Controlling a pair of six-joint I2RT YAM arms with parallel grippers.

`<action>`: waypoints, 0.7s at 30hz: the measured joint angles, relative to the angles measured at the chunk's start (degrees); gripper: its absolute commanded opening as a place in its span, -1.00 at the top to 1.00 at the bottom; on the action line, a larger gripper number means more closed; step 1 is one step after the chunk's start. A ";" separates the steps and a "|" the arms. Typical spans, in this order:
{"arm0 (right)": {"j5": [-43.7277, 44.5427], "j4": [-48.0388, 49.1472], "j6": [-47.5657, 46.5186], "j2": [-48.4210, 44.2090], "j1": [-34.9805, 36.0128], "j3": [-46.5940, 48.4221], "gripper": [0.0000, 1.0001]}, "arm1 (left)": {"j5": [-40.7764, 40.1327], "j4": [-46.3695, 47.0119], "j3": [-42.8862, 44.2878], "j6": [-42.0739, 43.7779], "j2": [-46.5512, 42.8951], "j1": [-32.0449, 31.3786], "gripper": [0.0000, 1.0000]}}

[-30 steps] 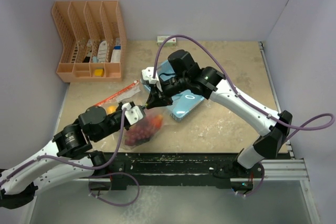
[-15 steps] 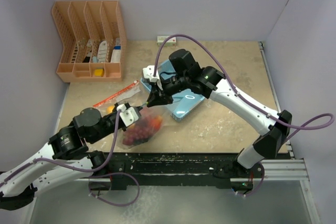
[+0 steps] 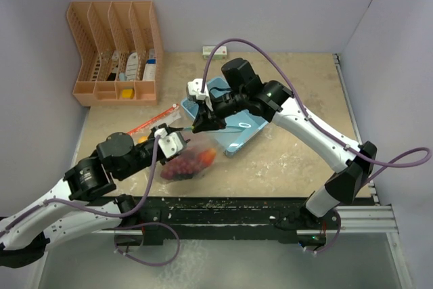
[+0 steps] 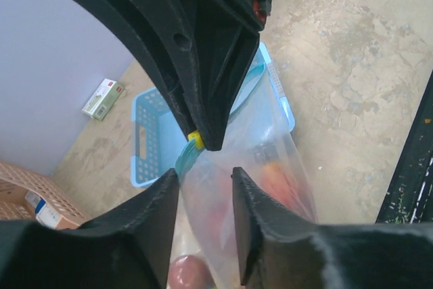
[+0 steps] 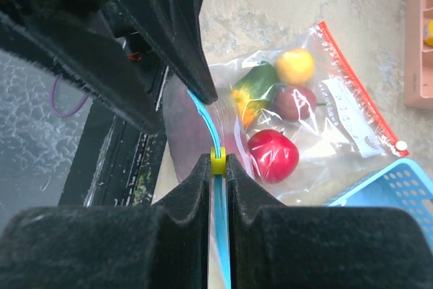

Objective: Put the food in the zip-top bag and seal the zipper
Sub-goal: Zip the zipper food storage bag at the center of the board.

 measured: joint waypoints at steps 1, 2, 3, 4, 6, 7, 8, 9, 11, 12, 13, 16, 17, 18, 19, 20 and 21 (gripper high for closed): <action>-0.02 -0.39 -0.17 0.20 -0.17 0.61 0.81 | 0.07 0.04 0.76 0.07 0.90 0.00 0.04; -0.02 -0.68 -0.35 0.31 -0.31 1.11 0.81 | 0.15 0.04 1.27 0.07 1.62 0.00 0.00; -0.02 -0.92 -0.50 0.39 -0.33 1.40 0.81 | 0.20 0.13 1.66 0.11 2.40 0.00 -0.02; -0.02 -1.14 -0.61 0.48 -0.37 1.62 0.81 | 0.22 0.26 1.77 0.11 3.04 0.00 -0.02; -0.02 -1.42 -0.76 0.52 -0.42 1.64 0.81 | 0.42 0.33 1.79 0.17 4.13 0.00 0.00; -0.02 -1.62 -0.81 0.55 -0.42 1.64 0.81 | 0.55 0.33 1.79 0.22 4.61 0.00 0.00; -0.02 -1.90 -0.96 0.55 -0.42 1.64 0.80 | 0.68 0.33 1.81 0.24 5.05 0.00 0.01; -0.02 -2.08 -1.03 0.55 -0.42 1.64 0.81 | 0.85 0.33 1.84 0.26 5.53 0.00 0.01; -0.07 -2.43 -1.22 0.55 -0.42 1.64 0.80 | 1.05 0.35 1.84 0.26 6.45 0.00 0.03; -0.13 -2.60 -1.33 0.55 -0.42 1.64 0.80 | 1.14 0.35 1.84 0.26 6.80 0.00 0.05; -0.44 -2.78 -1.49 0.55 -0.42 1.66 0.80 | 1.27 0.37 1.84 0.24 6.93 0.00 0.07; -0.96 -2.89 -1.75 0.55 -0.42 1.70 0.80 | 1.29 0.48 1.81 0.22 6.88 0.02 0.32; -1.01 -2.91 -1.77 0.55 -0.42 1.70 0.80 | 1.25 0.50 1.77 0.15 6.88 0.04 0.45; -1.07 -3.06 -1.81 0.55 -0.42 1.70 0.80 | 1.25 0.63 1.68 0.04 6.84 0.11 0.56; -1.16 -3.45 -1.84 0.55 -0.42 1.70 0.80 | 1.16 0.81 1.62 0.17 6.78 0.35 0.60; -1.25 -3.72 -1.84 0.55 -0.39 1.70 0.80 | 1.11 0.90 1.57 0.15 6.73 0.50 0.57; -1.29 -3.78 -1.99 0.52 -0.37 1.70 0.80 | 1.20 0.90 1.49 -0.02 6.67 0.59 0.48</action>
